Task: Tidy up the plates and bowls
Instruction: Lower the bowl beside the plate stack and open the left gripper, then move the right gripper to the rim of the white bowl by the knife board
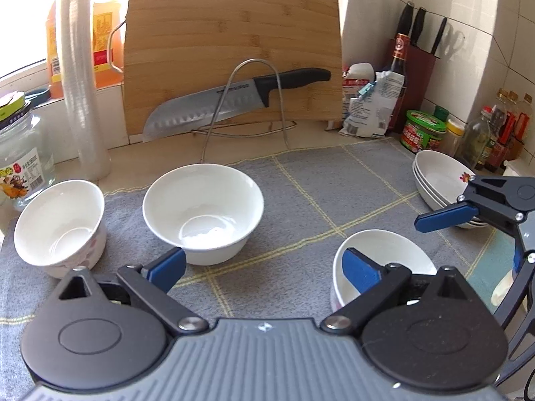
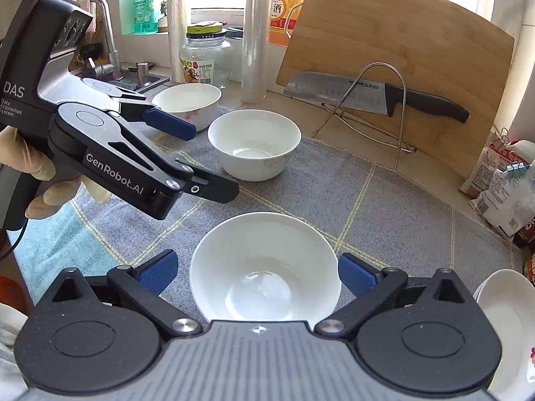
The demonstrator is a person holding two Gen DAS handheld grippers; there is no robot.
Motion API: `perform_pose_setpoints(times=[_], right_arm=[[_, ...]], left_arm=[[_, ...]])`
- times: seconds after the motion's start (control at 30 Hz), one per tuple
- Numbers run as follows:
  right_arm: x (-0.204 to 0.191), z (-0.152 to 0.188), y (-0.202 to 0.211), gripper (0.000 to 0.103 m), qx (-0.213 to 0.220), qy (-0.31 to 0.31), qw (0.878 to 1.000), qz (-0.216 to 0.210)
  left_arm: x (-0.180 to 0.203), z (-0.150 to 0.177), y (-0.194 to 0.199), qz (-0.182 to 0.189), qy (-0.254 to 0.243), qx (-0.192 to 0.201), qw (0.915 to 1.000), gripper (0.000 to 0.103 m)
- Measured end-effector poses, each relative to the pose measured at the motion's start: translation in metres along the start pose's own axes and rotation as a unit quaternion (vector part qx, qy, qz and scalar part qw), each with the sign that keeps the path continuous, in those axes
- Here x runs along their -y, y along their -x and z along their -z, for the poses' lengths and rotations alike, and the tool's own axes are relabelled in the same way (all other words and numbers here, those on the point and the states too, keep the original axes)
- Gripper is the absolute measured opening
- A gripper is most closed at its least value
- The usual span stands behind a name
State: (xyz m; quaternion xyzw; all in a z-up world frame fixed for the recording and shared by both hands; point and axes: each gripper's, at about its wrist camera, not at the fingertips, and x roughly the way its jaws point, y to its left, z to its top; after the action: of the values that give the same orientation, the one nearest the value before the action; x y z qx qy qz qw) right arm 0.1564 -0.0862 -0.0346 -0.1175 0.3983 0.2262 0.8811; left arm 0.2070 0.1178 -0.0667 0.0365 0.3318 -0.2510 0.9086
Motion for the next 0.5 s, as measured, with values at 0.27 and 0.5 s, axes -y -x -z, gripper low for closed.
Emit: perform_pose_setpoints(times=[0.27,0.5], right_arm=[[0.012,-0.02,-0.009,0.103,0.001,-0.018,1.0,-0.004],[0.021,-0.044,-0.027,0.103,-0.011,-0.032,0.999,-0.028]], left_arm=[[-0.027,0.011,-0.008,-0.033,0.001,0.015,0.9994,0.099],[-0.029,0.014,-0.023,-0.05,-0.028,0.022,0.9981,0.099]])
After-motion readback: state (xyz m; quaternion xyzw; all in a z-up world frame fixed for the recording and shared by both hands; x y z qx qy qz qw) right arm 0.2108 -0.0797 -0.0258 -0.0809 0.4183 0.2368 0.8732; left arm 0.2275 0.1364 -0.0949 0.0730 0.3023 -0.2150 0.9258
